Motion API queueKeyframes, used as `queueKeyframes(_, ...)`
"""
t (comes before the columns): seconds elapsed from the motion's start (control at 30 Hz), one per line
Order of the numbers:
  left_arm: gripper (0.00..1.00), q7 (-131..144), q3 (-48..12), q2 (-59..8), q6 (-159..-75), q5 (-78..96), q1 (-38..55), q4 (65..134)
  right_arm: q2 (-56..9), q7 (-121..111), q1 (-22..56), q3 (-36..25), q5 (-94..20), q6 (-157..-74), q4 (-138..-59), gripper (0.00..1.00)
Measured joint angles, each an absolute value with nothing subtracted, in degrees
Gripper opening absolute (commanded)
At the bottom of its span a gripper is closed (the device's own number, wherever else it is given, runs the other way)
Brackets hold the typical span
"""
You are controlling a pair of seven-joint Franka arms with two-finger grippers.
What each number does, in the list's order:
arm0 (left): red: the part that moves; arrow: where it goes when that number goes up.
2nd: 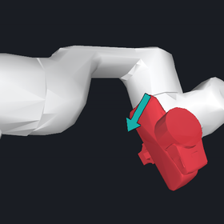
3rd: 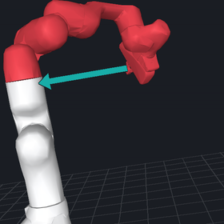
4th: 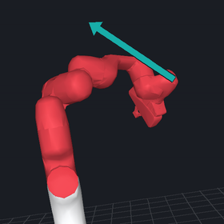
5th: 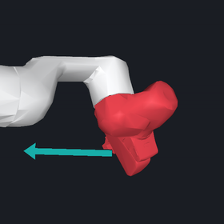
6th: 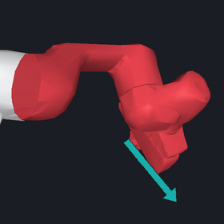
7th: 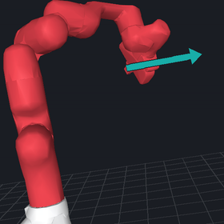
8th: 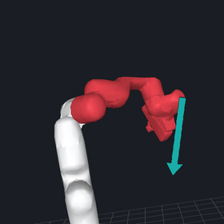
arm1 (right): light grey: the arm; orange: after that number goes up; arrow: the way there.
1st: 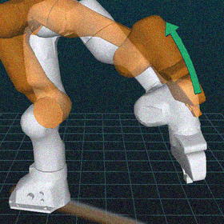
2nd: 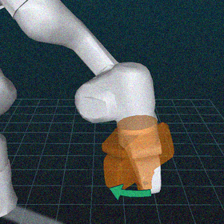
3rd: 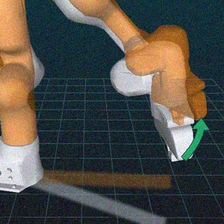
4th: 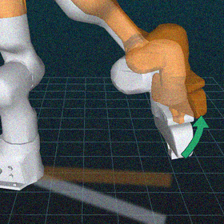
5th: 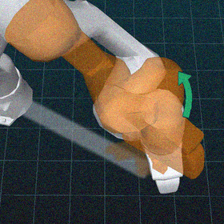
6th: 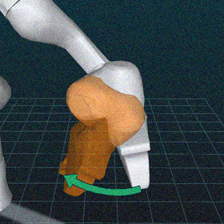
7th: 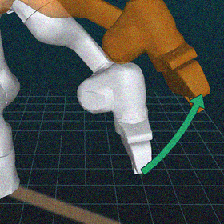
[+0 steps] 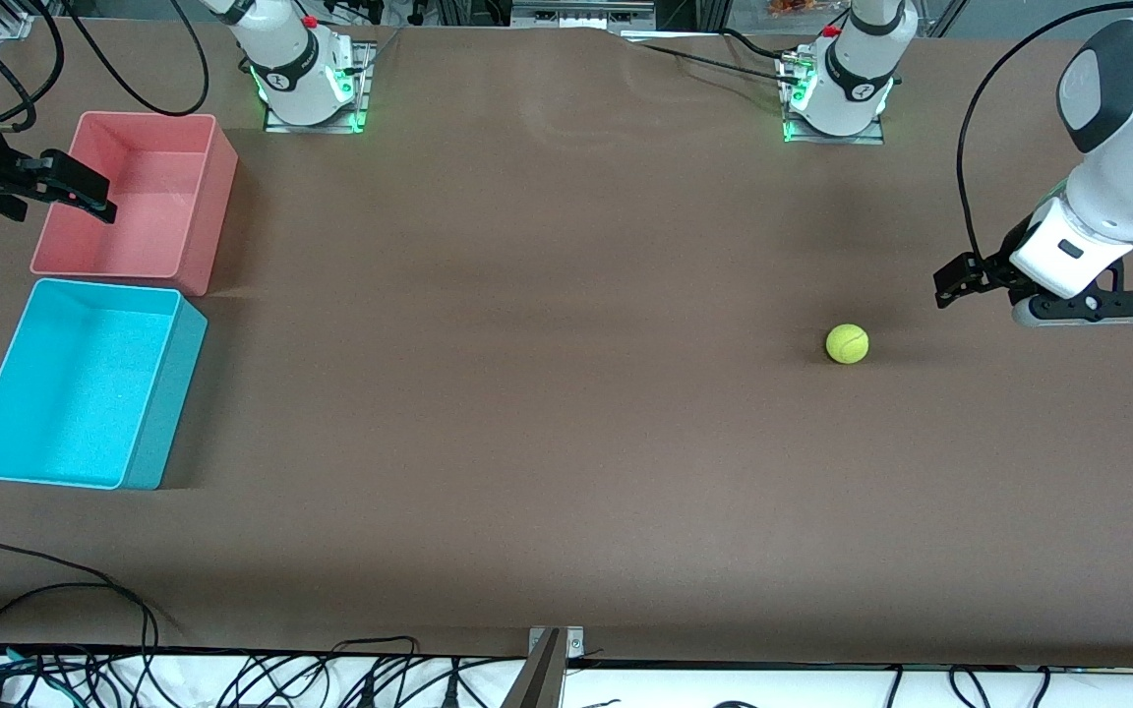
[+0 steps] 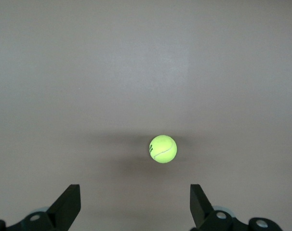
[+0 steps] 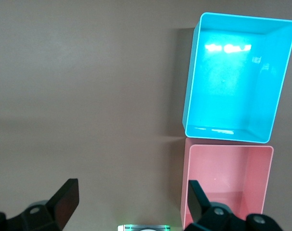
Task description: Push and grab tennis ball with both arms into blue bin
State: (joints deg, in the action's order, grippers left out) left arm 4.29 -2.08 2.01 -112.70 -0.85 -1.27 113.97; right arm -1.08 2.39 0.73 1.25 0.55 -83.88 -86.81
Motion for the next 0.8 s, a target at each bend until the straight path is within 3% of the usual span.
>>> queueKeyframes(0.3,1.0,4.29,-2.08,5.32,-111.62,-0.85,-1.25,112.92,-1.1,2.41,0.73,1.24,0.55,-83.84,-86.81,1.0)
queueKeyframes(0.8,1.0,4.28,-2.09,9.01,-93.78,-0.85,-1.22,100.6,-1.12,2.41,0.73,1.24,0.55,-83.79,-86.81,1.0)
